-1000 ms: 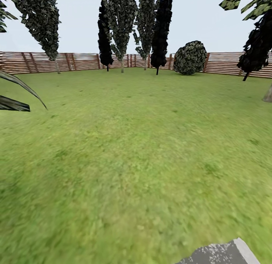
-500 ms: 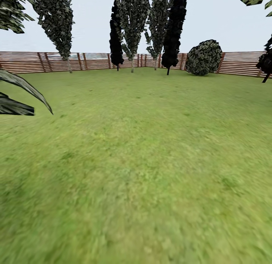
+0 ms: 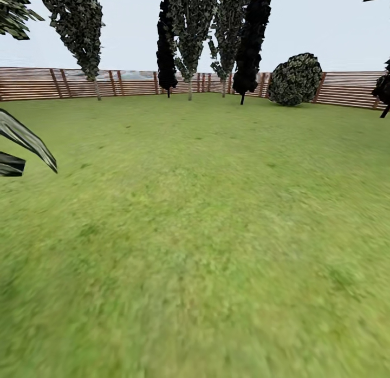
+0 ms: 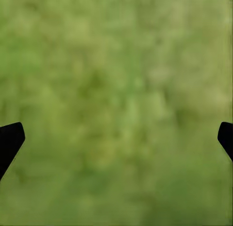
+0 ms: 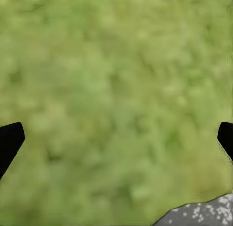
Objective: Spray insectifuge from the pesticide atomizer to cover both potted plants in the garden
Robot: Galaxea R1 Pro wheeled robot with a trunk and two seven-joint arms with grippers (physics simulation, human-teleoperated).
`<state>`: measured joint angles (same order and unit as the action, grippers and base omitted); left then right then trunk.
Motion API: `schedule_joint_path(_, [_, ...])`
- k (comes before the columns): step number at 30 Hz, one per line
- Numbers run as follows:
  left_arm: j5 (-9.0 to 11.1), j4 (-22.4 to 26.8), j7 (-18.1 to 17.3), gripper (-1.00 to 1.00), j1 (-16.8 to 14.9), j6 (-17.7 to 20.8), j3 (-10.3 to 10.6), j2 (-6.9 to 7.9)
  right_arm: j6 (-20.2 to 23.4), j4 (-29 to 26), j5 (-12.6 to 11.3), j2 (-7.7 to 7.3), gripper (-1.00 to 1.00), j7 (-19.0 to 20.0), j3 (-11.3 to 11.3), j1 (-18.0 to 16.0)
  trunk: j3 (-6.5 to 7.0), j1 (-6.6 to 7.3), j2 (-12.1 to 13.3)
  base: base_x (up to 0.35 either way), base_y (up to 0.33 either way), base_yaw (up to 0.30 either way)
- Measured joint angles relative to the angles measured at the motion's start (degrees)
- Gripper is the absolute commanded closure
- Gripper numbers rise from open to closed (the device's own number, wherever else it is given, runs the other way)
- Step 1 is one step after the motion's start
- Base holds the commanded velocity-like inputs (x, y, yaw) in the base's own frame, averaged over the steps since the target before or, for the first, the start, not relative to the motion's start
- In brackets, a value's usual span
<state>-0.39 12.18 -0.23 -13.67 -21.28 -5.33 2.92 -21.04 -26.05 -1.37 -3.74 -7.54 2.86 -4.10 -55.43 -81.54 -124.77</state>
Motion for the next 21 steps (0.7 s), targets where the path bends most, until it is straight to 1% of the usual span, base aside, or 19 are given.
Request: schedule_joint_path(21, [0.00, 0.00, 0.00, -1.00, 0.00, -0.01, 0.00, 0.00, 0.00, 0.00, -0.01, 0.00, -1.00, -0.03, 0.00, 0.00, 0.00, 0.00, 0.00, 0.339, 0.000, 0.000])
